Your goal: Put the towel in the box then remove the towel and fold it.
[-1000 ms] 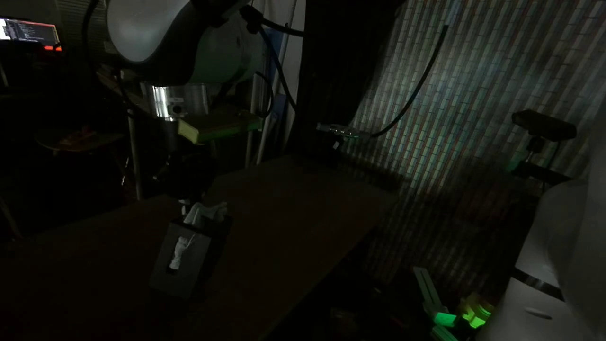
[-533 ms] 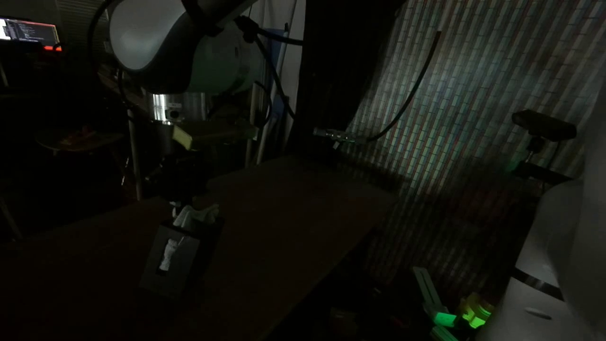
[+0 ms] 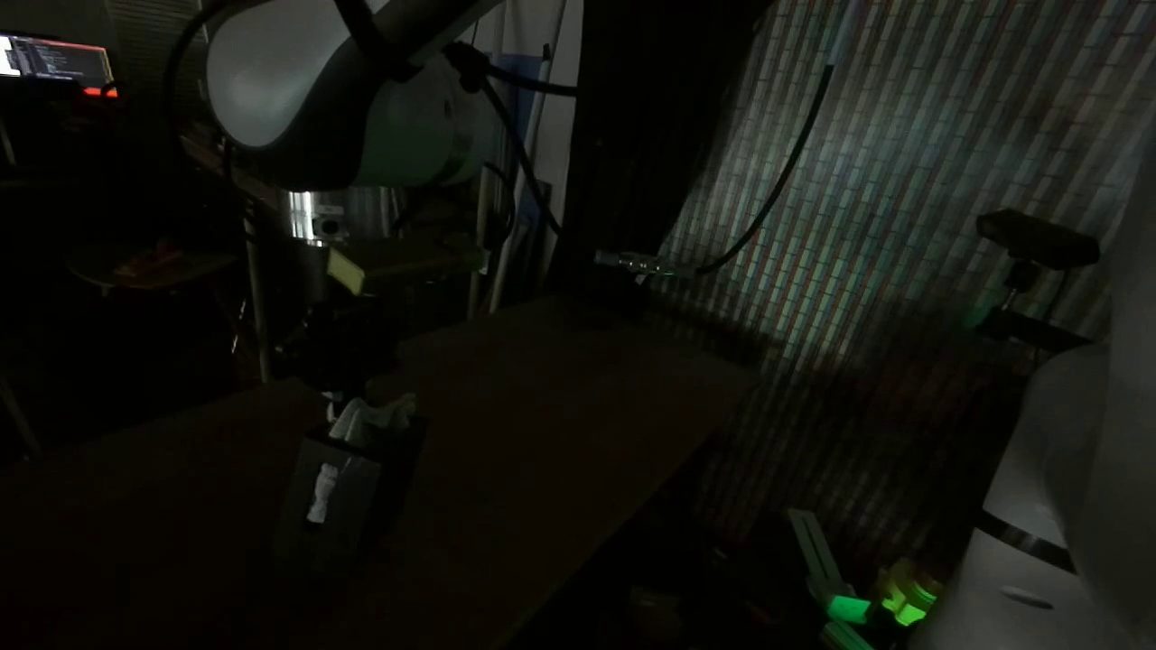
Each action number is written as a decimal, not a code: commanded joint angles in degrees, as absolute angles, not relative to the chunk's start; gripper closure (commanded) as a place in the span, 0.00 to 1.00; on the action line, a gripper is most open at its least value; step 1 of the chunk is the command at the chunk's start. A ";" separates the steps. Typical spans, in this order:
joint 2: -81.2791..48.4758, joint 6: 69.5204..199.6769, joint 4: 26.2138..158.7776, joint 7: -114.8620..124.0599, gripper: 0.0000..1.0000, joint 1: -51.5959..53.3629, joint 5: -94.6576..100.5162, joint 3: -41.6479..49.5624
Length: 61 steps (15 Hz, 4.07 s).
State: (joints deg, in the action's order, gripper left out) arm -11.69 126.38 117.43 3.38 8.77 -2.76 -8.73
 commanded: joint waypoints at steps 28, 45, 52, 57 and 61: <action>-9.58 117.44 111.19 3.55 0.97 9.28 2.19 -8.40; -14.34 116.84 110.22 3.22 0.97 10.47 1.66 -9.17; -10.51 112.24 107.94 3.96 0.97 10.70 4.32 -8.86; -8.98 109.74 105.19 3.93 0.97 10.76 6.22 -9.18; -8.85 109.01 104.10 3.86 0.97 10.87 6.49 -9.43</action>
